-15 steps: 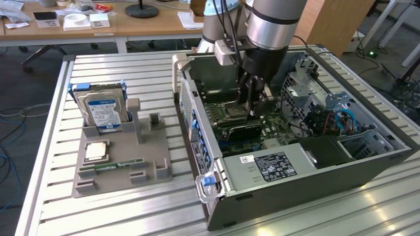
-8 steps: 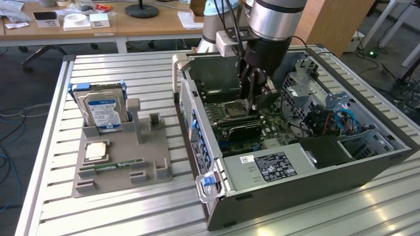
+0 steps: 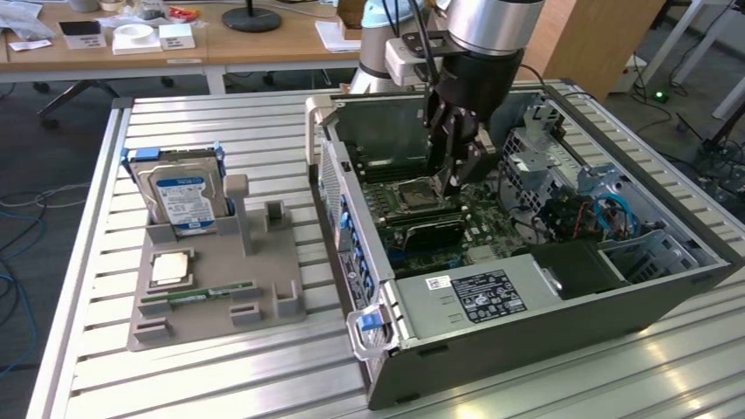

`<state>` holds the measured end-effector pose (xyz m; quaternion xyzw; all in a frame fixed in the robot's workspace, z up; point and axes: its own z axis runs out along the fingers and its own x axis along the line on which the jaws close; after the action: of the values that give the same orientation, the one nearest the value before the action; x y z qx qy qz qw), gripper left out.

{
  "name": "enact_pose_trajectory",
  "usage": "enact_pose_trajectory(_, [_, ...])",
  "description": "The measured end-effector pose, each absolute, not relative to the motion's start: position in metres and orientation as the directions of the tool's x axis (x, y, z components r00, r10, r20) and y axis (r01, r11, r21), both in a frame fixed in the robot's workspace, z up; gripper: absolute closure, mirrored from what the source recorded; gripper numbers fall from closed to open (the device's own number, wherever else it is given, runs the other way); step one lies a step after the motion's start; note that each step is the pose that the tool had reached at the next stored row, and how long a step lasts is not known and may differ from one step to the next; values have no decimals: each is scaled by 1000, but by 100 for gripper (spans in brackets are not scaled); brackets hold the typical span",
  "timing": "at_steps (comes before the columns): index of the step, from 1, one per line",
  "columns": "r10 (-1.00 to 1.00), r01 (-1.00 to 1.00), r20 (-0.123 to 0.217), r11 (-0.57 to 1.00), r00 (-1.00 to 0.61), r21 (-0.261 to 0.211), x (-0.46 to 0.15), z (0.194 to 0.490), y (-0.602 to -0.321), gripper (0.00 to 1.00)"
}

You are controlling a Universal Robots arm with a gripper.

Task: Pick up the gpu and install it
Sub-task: 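Insert the gpu into the slot, then press down on the gpu until it lock into place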

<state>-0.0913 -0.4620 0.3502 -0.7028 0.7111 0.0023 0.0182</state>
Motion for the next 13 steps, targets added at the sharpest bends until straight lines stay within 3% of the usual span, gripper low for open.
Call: enact_pose_trajectory(13, [-1000, -1000, -29, 12, -11, -22, -91, 350, -462, 45])
